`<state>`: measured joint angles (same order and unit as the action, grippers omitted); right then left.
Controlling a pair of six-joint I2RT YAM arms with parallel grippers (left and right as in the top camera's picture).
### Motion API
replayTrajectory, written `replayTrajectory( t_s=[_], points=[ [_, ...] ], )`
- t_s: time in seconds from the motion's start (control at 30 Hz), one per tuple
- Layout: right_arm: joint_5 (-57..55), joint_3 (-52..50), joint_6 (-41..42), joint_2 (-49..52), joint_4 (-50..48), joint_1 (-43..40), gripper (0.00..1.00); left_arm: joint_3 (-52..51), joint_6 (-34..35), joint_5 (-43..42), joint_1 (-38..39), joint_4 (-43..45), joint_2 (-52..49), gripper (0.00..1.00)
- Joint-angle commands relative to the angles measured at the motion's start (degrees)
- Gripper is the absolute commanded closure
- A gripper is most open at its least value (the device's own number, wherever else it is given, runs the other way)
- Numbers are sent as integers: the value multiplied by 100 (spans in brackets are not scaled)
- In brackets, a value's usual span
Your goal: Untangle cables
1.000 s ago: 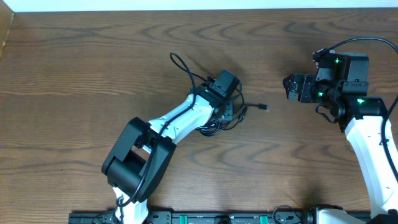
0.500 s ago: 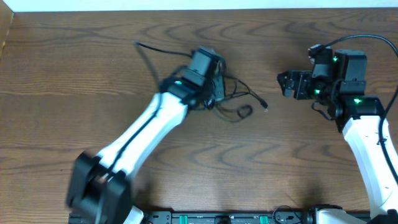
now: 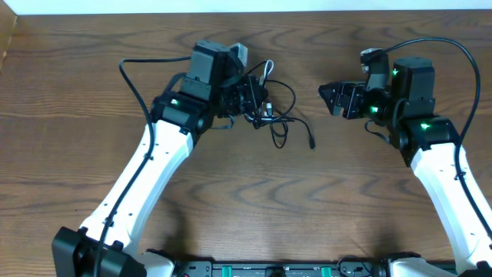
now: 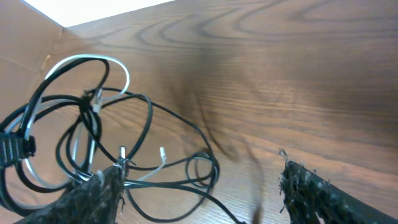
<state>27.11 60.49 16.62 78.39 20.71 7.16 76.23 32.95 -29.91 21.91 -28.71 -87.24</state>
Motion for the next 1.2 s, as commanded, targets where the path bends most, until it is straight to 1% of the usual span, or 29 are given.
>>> replayTrajectory(
  t_s=[0.0, 0.1, 0.27, 0.43, 0.57, 0.6, 0.7, 0.73, 0.77, 0.87, 0.97, 1.03, 1.17],
  points=[
    [142, 122, 553, 52, -116, 157, 25, 61, 37, -863, -197, 42, 39, 93],
    [286, 122, 894, 109, -352, 245, 28, 61, 37, -1154, -256, 79, 39, 93],
    [378, 122, 1484, 260, -481, 424, 30, 61, 35, -1163, -256, 81, 39, 93],
    [901, 122, 1766, 612, -535, 577, 32, 61, 37, -1054, -256, 120, 39, 92],
    [1088, 122, 2017, 896, -859, 782, 32, 61, 35, -990, -256, 120, 39, 93],
    [1099, 122, 2070, 988, -977, 876, 36, 61, 35, -990, -256, 118, 39, 93],
    [1073, 122, 2116, 1084, -1043, 986, 55, 61, 33, -949, -256, 118, 39, 92],
    [1023, 122, 2079, 1088, -1008, 988, 64, 61, 7, -868, -258, 118, 39, 92],
    [975, 122, 2017, 1088, -977, 973, 69, 61, -15, -798, -262, 116, 39, 93],
    [905, 122, 1648, 1071, -866, 691, 98, 61, -479, -345, -339, 68, 39, 92],
    [905, 129, 1320, 988, -446, 166, 99, 61, -765, 149, -520, -72, 39, 93],
    [905, 133, 1019, 896, -175, -238, 99, 61, -789, 529, -739, -216, 39, 92],
    [903, 133, 590, 708, 20, -636, 99, 61, -960, 579, -1036, -317, 39, 93]
  ],
)
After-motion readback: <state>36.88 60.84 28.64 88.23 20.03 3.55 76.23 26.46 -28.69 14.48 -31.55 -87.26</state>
